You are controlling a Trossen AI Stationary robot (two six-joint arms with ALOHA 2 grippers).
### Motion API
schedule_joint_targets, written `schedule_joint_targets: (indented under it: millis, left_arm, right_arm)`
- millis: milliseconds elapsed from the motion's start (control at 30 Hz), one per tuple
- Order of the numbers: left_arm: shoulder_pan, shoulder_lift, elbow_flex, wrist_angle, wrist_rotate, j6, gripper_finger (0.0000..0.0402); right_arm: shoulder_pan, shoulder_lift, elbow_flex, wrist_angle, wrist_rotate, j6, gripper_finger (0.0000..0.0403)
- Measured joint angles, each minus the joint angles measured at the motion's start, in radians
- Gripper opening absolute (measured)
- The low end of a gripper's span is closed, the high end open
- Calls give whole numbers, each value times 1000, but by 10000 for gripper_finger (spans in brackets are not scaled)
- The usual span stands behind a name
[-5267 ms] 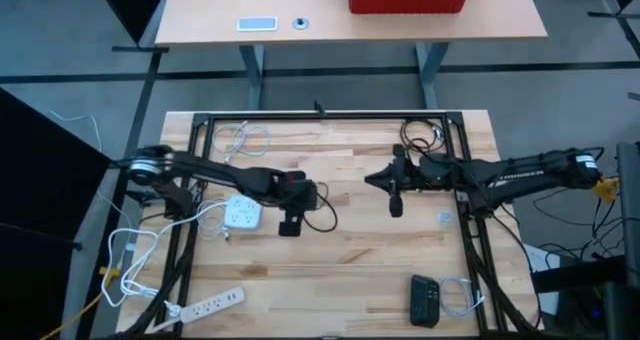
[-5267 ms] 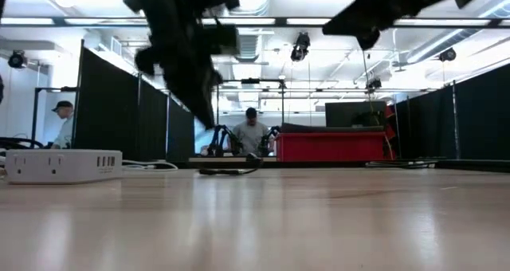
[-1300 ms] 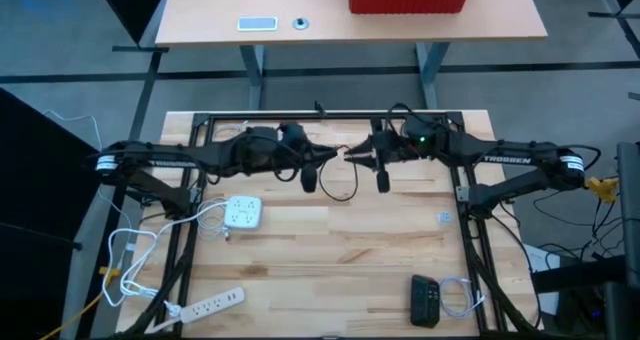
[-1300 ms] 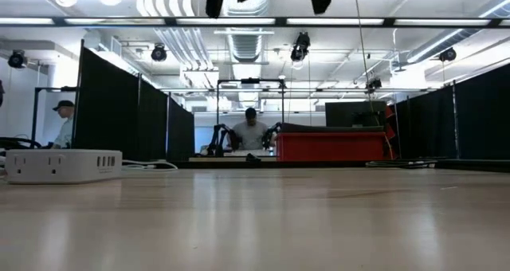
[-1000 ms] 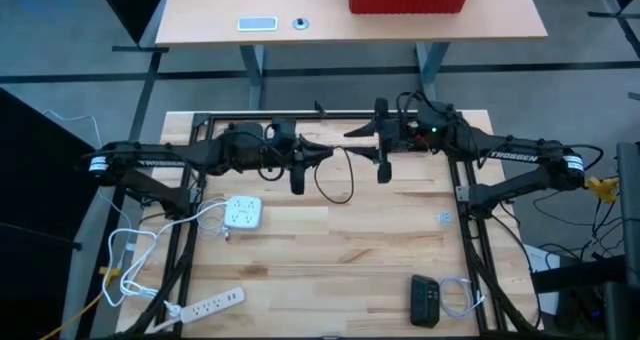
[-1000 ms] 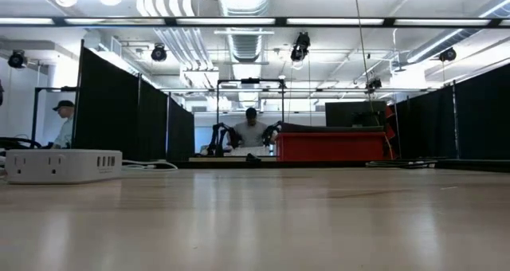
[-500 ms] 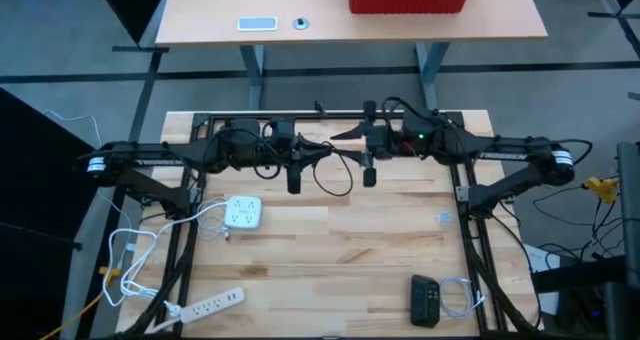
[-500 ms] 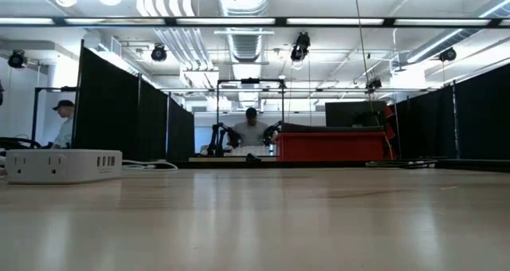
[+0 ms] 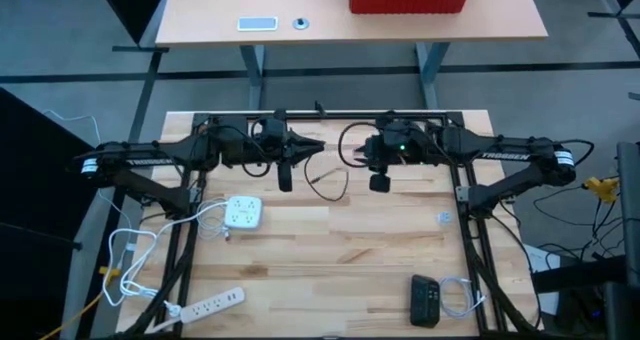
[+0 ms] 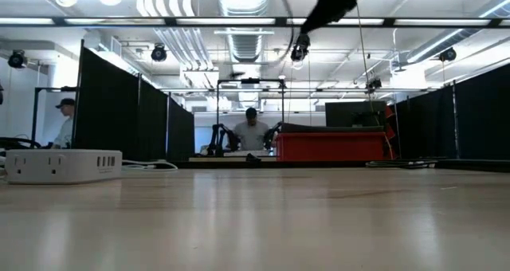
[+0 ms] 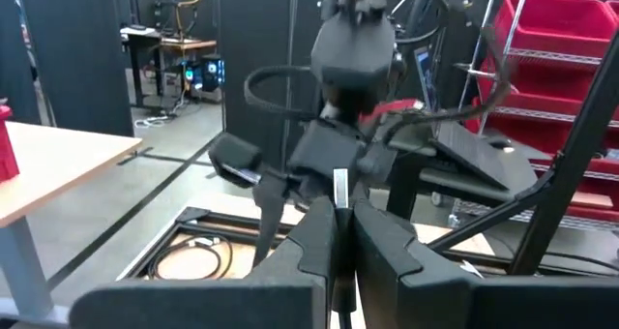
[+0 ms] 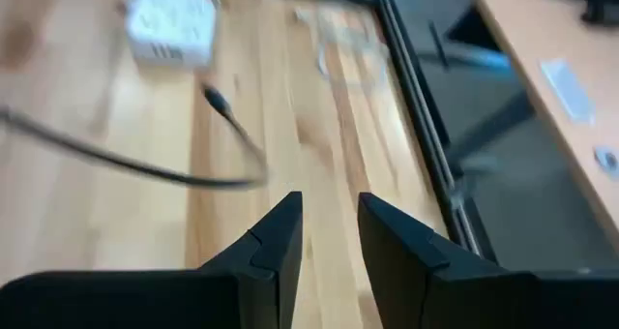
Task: Insert USB
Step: Insert the bottom black USB cable into the top white outlet extension
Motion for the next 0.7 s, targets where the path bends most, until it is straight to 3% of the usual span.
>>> schedule_joint_targets:
  millis: [200, 467, 700]
  left_arm:
    - [5, 9, 0, -7, 0, 32, 9]
    - [6, 7, -1, 168, 9, 122, 9]
    - [7, 7, 0, 269, 21, 120, 9]
  right_arm:
    - [0, -5, 87, -4, 71, 19, 113]
    - [10, 15, 100, 458, -244, 102, 128]
    - [36, 91, 98, 658, -249, 155, 118]
